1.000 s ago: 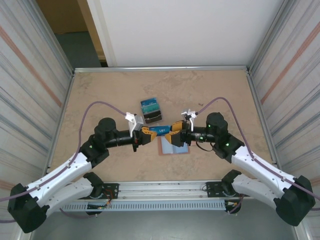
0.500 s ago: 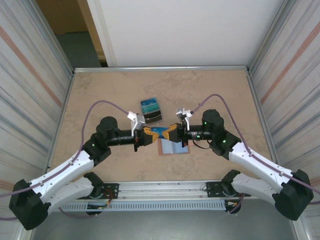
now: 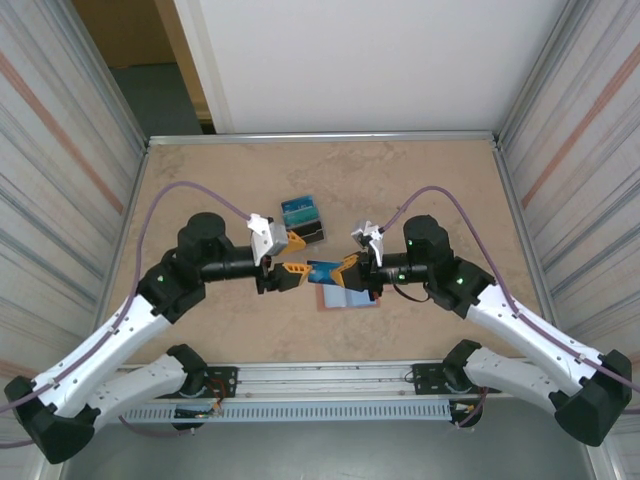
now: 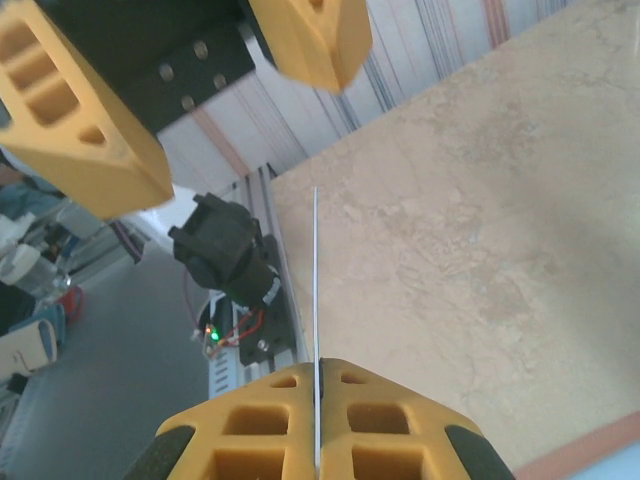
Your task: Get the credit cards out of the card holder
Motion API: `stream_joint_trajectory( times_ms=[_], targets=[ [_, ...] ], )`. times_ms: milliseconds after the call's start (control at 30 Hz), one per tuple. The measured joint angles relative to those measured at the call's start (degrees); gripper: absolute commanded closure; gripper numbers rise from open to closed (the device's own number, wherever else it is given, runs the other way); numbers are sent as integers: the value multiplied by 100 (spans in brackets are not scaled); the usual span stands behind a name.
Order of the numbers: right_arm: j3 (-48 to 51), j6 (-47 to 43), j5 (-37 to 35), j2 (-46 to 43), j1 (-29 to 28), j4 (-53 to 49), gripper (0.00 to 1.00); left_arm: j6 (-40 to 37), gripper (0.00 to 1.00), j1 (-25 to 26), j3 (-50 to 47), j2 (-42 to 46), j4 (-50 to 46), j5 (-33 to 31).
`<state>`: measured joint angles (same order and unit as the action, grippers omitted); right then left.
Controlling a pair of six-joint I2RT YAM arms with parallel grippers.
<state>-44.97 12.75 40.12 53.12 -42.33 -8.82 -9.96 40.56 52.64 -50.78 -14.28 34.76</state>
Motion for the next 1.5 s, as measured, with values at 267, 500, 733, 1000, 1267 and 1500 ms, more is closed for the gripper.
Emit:
stream_joint_trajectory(
  times_ms=[267, 500, 733, 1000, 1267, 1500],
  targets=[
    [-61, -170, 11, 11, 0, -459, 100, -935, 43, 17, 737, -909, -1150, 323],
    [-254, -219, 50, 155, 0, -518, 100, -1434, 59, 70, 977, -1453, -1714, 614],
    [-302, -317, 2, 282, 17, -590, 67, -1622, 100, 81, 1091, -1685, -1958, 837],
    [-302, -293, -933, 214, -4, -671, 8, -1735, 100, -422, 1095, -1707, -1670, 326],
    [-304, 48, -2476, 109, 2, -817, 1, -2376, 100, -1357, 885, -2592, -352, -470],
    [-348, 791, -4041, 579, 9, -1211, 1, -2736, 100, -2120, 1270, -3950, 238, -426]
  ],
)
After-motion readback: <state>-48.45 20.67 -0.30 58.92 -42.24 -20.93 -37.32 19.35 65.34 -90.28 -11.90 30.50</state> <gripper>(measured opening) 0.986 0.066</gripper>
